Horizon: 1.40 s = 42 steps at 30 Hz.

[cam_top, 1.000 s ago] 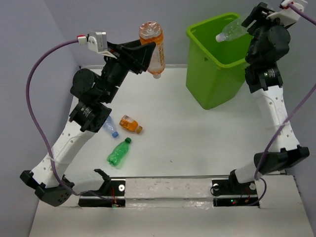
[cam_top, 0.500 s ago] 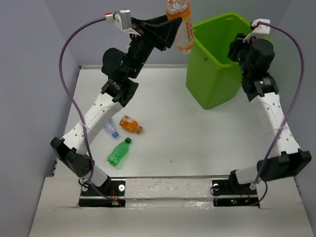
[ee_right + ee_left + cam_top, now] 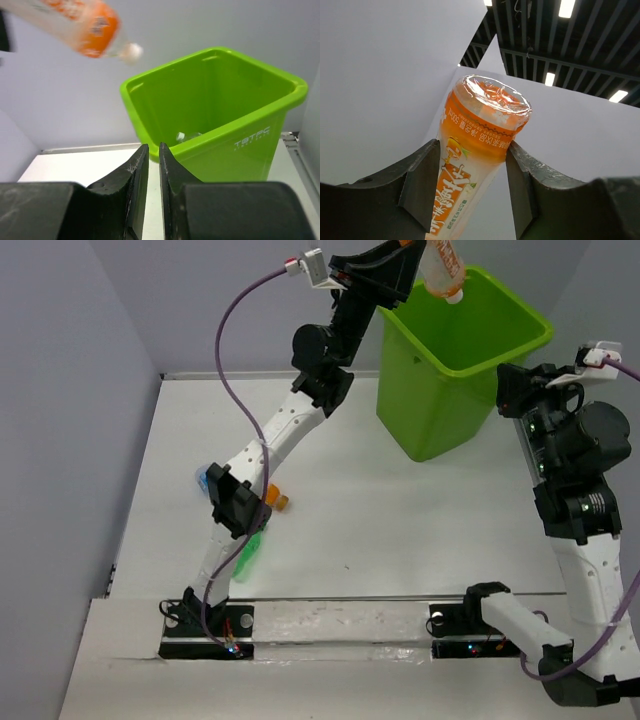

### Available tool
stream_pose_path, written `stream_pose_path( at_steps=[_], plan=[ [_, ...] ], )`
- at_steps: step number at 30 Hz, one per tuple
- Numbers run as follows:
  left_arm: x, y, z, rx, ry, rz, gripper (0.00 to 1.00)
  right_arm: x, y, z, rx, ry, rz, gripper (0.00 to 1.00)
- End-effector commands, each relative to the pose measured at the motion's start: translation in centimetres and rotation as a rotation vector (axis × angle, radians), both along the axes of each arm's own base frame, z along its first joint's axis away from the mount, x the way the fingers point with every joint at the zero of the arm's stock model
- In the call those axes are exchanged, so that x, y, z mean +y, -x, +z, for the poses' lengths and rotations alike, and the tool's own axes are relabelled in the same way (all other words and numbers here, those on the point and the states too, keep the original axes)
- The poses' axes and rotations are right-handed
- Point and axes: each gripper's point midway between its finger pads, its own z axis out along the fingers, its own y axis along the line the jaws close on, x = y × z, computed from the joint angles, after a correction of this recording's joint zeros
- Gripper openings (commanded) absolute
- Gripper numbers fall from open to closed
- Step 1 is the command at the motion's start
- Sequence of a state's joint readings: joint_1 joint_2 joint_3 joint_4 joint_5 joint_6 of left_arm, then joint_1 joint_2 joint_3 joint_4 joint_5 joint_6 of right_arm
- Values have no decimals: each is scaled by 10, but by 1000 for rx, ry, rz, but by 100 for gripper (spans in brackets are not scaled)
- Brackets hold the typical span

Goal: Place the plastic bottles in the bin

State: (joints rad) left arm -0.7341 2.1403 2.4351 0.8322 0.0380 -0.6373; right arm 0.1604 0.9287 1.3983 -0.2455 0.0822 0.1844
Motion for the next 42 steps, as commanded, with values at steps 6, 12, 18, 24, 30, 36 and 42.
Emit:
stream_pose_path(
  at_steps=[6,12,18,24,30,36,42],
  plan=[
    [-32,-28,-36,63,72,76,98,54,39,-3,2,-23,334,20],
    [-25,-20,-20,10,0,99,99,82,68,7,-36,-14,529,38],
    [2,19,10,-46,-229,161,99,117,68,-27,83,-47,749,57],
    [84,44,-34,153,-508,413,99,209,52,-129,350,-59,844,74],
    [188,99,-122,401,-563,558,99,319,84,-212,488,-197,953,85],
    [295,142,-201,664,-520,782,99,398,117,-276,703,-71,938,95],
    [331,153,-289,836,-535,887,99,436,107,-340,872,-152,783,100]
  ],
)
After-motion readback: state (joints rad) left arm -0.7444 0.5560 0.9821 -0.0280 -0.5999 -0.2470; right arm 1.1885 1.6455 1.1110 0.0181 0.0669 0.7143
